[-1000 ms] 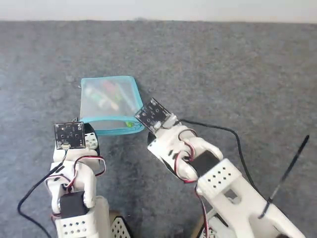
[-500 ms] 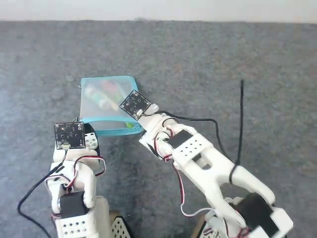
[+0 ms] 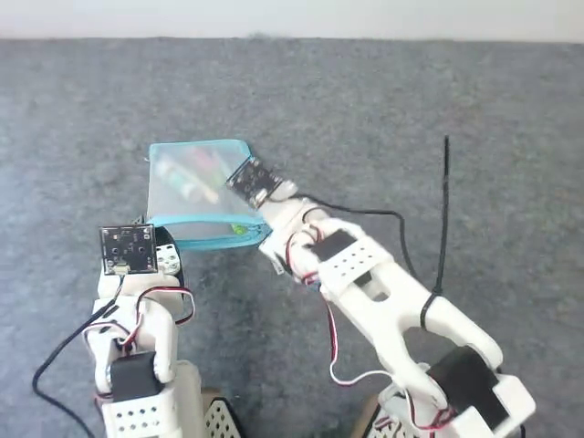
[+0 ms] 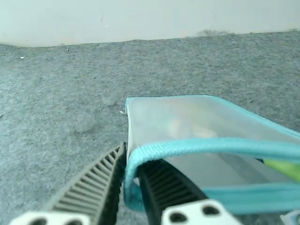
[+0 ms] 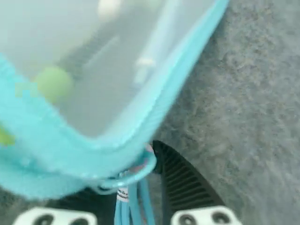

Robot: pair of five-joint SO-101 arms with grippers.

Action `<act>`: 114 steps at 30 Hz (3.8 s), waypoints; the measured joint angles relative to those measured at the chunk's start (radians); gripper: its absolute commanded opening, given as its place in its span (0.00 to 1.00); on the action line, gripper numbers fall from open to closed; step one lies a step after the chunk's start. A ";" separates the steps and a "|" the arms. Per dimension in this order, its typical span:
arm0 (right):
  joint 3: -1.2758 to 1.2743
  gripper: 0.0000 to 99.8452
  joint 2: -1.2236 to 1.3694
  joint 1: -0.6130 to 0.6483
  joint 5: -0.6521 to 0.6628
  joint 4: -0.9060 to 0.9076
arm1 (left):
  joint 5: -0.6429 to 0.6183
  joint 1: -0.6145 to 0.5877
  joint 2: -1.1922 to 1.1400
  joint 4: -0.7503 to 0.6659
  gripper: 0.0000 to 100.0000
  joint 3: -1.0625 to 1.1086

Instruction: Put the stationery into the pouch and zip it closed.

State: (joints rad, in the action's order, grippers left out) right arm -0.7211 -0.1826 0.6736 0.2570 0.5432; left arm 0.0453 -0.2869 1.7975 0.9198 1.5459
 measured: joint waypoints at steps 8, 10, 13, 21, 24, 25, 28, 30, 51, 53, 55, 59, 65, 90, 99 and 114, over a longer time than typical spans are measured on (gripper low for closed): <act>0.104 0.01 -0.087 -0.089 0.002 0.241 | 0.000 0.005 0.000 0.000 0.01 0.005; 0.104 0.01 -0.176 -0.095 0.002 0.302 | 0.000 0.005 0.000 0.000 0.01 0.008; 0.106 0.01 -0.322 -0.095 0.002 0.396 | 0.000 0.006 0.000 0.000 0.01 0.008; 0.049 0.01 -0.591 0.048 0.048 0.489 | 0.006 0.058 0.002 0.000 0.01 0.017; 0.040 0.01 -0.686 0.091 0.069 0.491 | 0.018 0.115 0.002 0.002 0.01 0.017; 0.040 0.01 -0.727 0.104 0.072 0.499 | 0.020 0.126 0.002 0.009 0.01 0.017; 0.063 0.01 -0.839 0.147 0.081 0.565 | 0.020 0.127 0.002 0.018 0.01 0.002; 0.061 0.01 -0.870 0.161 0.100 0.582 | 0.020 0.129 0.002 0.017 0.01 0.000; -0.083 0.30 -0.888 0.385 0.160 0.680 | 0.020 0.144 0.002 -0.029 0.01 0.043; -0.083 0.33 -0.934 0.463 0.181 0.736 | 0.020 0.144 0.002 -0.029 0.01 0.043; -0.081 0.33 -0.980 0.523 0.199 0.779 | 0.020 0.144 0.002 -0.029 0.01 0.043; -0.081 0.33 -1.043 0.434 0.235 0.789 | 0.020 0.144 0.002 -0.029 0.01 0.043; -0.239 0.33 -0.997 0.121 0.308 0.571 | 0.018 0.144 0.002 -0.014 0.01 0.034; -0.315 0.32 -0.623 0.104 0.347 0.213 | 0.018 0.144 0.002 0.006 0.01 0.026; -0.222 0.13 -0.509 0.190 0.311 0.213 | 0.018 0.144 0.002 0.006 0.01 0.025; -0.198 0.01 -0.483 0.110 0.250 0.181 | 0.018 0.143 0.002 0.006 0.06 0.025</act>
State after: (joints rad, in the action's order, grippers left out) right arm -0.9191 -0.6659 0.7841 0.5071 0.7242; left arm 0.0637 -0.1442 1.7990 0.9260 1.5704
